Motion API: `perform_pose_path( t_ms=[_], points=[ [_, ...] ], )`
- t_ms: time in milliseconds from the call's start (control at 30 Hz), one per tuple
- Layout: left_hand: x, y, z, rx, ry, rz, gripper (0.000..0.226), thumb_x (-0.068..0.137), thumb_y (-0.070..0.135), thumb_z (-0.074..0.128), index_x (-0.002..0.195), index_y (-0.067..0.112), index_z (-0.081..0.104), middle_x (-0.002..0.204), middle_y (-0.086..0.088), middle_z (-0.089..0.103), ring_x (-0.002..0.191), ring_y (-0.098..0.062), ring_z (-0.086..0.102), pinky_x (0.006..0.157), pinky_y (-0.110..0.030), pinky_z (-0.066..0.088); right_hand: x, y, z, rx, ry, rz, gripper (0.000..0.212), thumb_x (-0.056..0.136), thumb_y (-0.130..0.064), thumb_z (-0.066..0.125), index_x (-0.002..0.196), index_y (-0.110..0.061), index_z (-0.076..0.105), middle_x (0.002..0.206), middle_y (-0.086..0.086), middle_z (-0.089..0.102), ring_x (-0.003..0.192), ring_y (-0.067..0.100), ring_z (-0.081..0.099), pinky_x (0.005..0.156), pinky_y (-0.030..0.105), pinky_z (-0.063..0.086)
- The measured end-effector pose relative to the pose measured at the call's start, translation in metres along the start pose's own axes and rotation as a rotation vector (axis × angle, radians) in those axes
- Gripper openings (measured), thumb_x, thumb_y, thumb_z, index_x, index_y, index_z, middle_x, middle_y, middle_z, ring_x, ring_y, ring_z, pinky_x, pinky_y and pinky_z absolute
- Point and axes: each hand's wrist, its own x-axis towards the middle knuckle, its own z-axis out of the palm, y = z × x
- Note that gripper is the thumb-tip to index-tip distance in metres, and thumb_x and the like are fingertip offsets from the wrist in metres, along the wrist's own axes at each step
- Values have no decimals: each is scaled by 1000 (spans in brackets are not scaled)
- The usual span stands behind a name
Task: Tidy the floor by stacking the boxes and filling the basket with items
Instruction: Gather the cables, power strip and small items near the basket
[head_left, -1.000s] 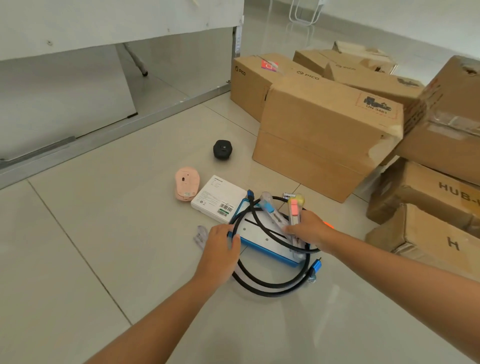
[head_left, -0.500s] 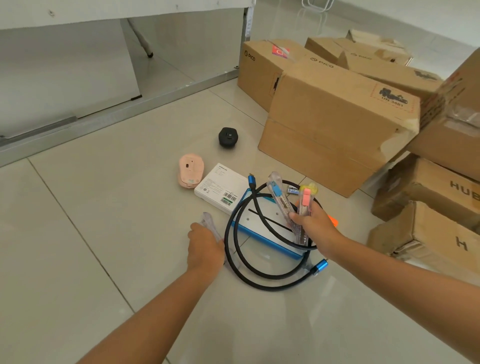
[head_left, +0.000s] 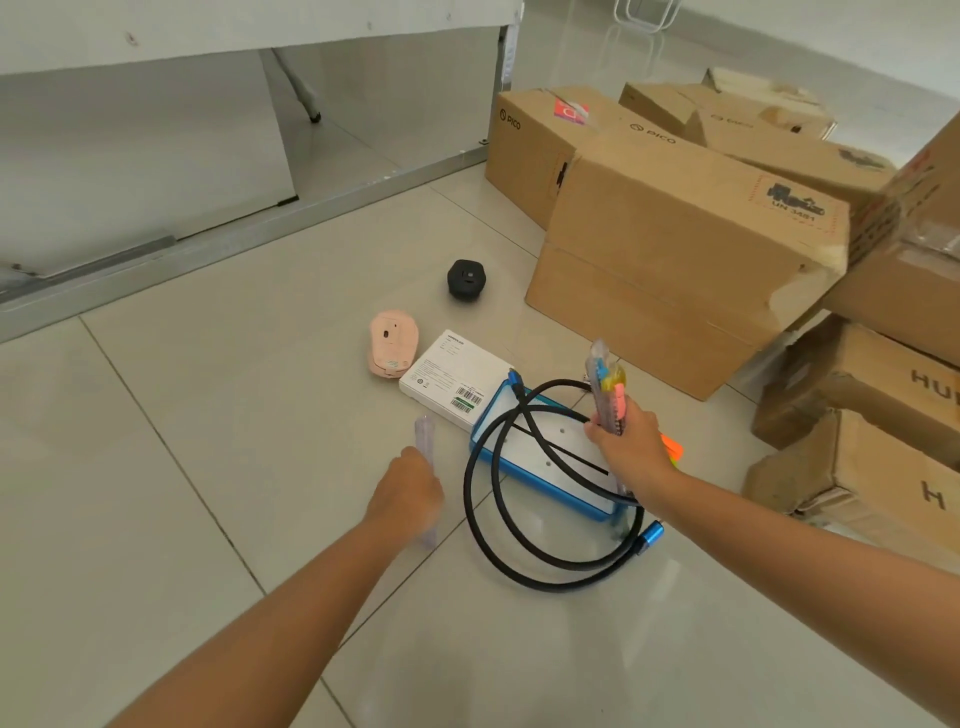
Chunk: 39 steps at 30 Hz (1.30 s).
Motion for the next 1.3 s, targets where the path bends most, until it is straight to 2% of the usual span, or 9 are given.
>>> perform_pose_path(
  t_ms=[133, 300, 400, 533, 667, 867, 1000, 1133, 1300],
  points=[
    [2, -10, -13, -248, 19, -32, 19, 95, 11, 45, 112, 4, 43, 110, -17, 61, 93, -27, 62, 77, -34, 50, -7, -17, 3, -23, -5, -197, 23, 95, -23, 52, 115, -13, 48, 105, 11, 55, 77, 17, 51, 58, 25, 41],
    [-15, -11, -41, -728, 7, 58, 25, 95, 7, 44, 119, 3, 44, 88, -9, 62, 71, -22, 60, 64, -30, 51, -33, -74, 9, 21, -187, -432, 24, 91, -29, 57, 107, -14, 49, 85, -3, 58, 69, 13, 55, 56, 26, 49],
    [-35, -10, -70, -872, -6, 119, 23, 96, 7, 44, 118, 11, 46, 88, -7, 64, 70, -20, 63, 65, -28, 53, -54, -112, 30, 47, -341, -429, 25, 89, -33, 59, 103, -13, 54, 83, -2, 60, 72, 13, 57, 61, 23, 51],
    [-62, -40, -110, -886, 89, 193, 16, 95, 17, 50, 111, 16, 52, 94, -10, 67, 72, -21, 68, 66, -31, 56, -96, -161, 67, 144, -590, -325, 20, 94, -27, 53, 109, -14, 52, 76, 1, 57, 59, 12, 51, 51, 23, 47],
    [-85, -103, -149, -930, 184, 78, 11, 97, 19, 47, 106, 12, 50, 94, -10, 67, 69, -22, 67, 62, -33, 56, -135, -218, 104, 225, -851, -184, 21, 93, -16, 43, 113, -9, 45, 82, 9, 51, 64, 19, 51, 59, 32, 50],
    [-132, -238, -181, -944, 345, -142, 19, 97, 15, 45, 116, 12, 43, 93, -5, 63, 66, -18, 64, 54, -26, 52, -211, -286, 202, -60, -1082, -304, 14, 94, -8, 47, 108, -7, 44, 83, 12, 51, 65, 19, 54, 63, 31, 53],
    [-179, -344, -169, -934, 416, -399, 21, 94, 4, 37, 114, 9, 41, 96, -9, 59, 60, -18, 58, 48, -20, 45, -285, -291, 280, -220, -1203, -260, 11, 91, -2, 51, 101, -3, 46, 76, 14, 50, 59, 20, 54, 55, 31, 51],
    [-230, -444, -149, -848, 493, -684, 20, 87, 2, 49, 108, 2, 48, 110, -19, 62, 84, -28, 60, 73, -33, 49, -367, -280, 355, -332, -1246, -314, 9, 86, -5, 58, 92, -7, 50, 79, 11, 51, 62, 17, 50, 55, 24, 41],
    [-272, -526, -149, -629, 685, -779, 15, 92, 9, 46, 104, 2, 50, 104, -17, 61, 86, -26, 56, 70, -31, 44, -465, -271, 435, -232, -1281, -268, 25, 80, -8, 59, 104, -7, 52, 85, 9, 51, 81, 22, 52, 64, 26, 43]
  ],
)
